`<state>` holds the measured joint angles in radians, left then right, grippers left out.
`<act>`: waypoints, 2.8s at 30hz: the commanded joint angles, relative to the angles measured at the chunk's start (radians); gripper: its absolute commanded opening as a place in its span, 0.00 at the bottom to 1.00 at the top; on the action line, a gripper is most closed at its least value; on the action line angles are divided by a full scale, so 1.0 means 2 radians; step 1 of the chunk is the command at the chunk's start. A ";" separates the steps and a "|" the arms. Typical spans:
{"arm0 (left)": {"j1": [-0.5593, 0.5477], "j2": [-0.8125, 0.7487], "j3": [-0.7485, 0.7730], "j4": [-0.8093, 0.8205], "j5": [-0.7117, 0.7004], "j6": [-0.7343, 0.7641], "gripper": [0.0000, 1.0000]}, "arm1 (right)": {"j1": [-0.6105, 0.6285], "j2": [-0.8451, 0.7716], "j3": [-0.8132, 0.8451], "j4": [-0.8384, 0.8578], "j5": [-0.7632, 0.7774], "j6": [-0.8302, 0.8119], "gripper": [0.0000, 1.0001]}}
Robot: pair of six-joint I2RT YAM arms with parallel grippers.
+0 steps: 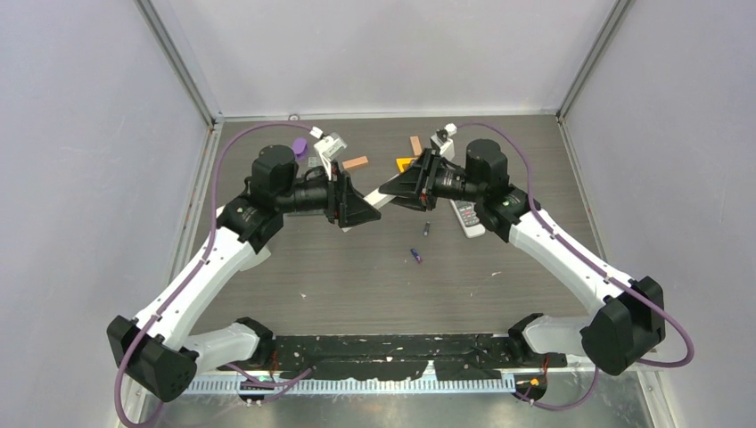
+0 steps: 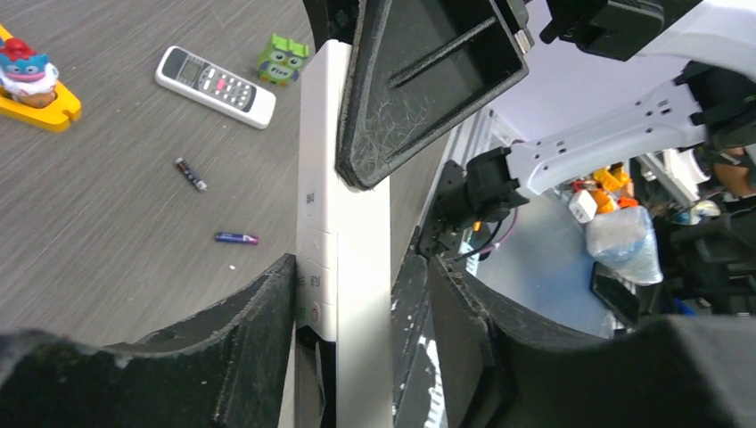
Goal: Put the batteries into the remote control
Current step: Adjust the remote control.
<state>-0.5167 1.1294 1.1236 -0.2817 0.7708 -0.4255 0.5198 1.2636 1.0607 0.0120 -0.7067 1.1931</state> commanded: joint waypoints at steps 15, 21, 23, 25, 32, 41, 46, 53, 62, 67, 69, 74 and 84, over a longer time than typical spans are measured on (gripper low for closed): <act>-0.002 0.019 0.027 -0.040 0.013 0.087 0.00 | -0.007 0.006 -0.013 0.020 0.029 0.073 0.58; 0.010 0.032 0.049 -0.045 0.077 0.046 0.00 | -0.041 0.002 -0.017 0.072 -0.014 -0.060 0.85; 0.019 0.034 0.049 -0.036 0.107 0.030 0.00 | -0.045 0.004 -0.004 0.106 -0.071 -0.114 0.90; 0.031 0.037 0.051 -0.023 0.140 0.010 0.00 | -0.045 0.009 0.019 0.087 -0.123 -0.168 0.92; 0.048 0.050 0.050 0.048 0.196 -0.103 0.00 | -0.044 -0.007 0.054 0.018 -0.176 -0.287 0.93; 0.057 0.081 0.050 0.136 0.218 -0.257 0.00 | -0.040 -0.001 0.043 0.080 -0.169 -0.257 0.68; 0.057 0.088 0.047 0.138 0.213 -0.265 0.00 | -0.040 0.004 0.040 0.114 -0.155 -0.220 0.49; 0.059 0.078 0.039 0.151 0.188 -0.255 0.35 | -0.040 0.012 0.025 0.193 -0.140 -0.122 0.20; 0.071 -0.026 -0.011 0.156 0.011 -0.109 0.63 | -0.041 0.004 0.044 0.091 -0.101 -0.067 0.07; 0.071 -0.072 -0.080 0.232 -0.057 -0.060 0.64 | -0.041 0.005 0.035 0.070 -0.080 -0.008 0.06; 0.071 -0.084 -0.108 0.267 -0.067 -0.043 0.64 | -0.041 0.004 0.027 0.079 -0.075 0.018 0.06; 0.071 -0.108 -0.182 0.393 -0.053 -0.027 0.64 | -0.041 0.005 0.012 0.114 -0.075 0.074 0.06; 0.071 -0.135 -0.256 0.544 -0.037 -0.005 0.56 | -0.041 0.007 0.009 0.128 -0.078 0.103 0.06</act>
<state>-0.3771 0.8837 0.6044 0.6079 0.6827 -0.4847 0.4366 1.2877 1.0657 0.1947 -0.8612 1.3548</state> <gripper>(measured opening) 0.585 0.363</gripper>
